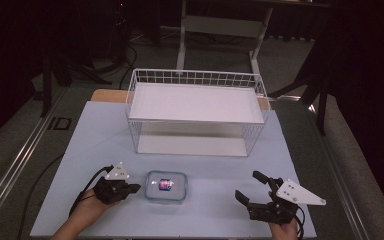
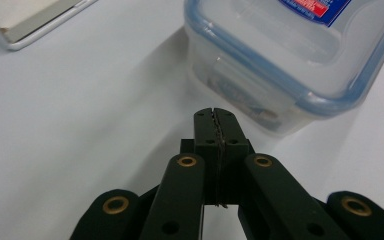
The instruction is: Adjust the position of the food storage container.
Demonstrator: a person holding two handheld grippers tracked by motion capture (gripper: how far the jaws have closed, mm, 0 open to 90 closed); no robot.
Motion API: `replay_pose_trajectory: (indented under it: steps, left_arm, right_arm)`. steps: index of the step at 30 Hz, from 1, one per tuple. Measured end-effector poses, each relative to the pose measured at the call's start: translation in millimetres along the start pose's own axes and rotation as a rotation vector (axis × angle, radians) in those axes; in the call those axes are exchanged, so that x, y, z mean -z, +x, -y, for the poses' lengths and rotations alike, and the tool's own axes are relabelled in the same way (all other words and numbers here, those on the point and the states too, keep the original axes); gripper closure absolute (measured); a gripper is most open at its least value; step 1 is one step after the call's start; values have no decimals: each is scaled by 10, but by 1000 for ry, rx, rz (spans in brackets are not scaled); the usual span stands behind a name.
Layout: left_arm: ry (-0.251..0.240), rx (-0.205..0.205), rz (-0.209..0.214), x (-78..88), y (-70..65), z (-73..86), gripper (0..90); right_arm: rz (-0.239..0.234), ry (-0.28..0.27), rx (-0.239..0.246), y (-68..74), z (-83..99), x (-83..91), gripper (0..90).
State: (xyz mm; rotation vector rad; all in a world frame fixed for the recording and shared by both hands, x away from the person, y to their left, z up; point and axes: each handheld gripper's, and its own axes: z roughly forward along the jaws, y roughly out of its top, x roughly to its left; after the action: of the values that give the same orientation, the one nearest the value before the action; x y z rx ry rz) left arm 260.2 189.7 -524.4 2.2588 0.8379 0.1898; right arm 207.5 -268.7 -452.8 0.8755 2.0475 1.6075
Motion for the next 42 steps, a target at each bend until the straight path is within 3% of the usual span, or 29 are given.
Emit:
replay_pose_trajectory:
  steps: [14, 32, 42]
  left_arm:
    - [-2, -11, 51, -152, -112, -139, 900]
    - [2, -30, 108, -488, -292, -506, 900]
    - [-6, -26, 121, -634, -291, -660, 900]
  right_arm:
    - [-1, -1, -1, -8, -2, 6, 140]
    - [-7, 1, 21, -1, -3, 4, 140]
    - [-12, 6, 20, -6, 3, -3, 140]
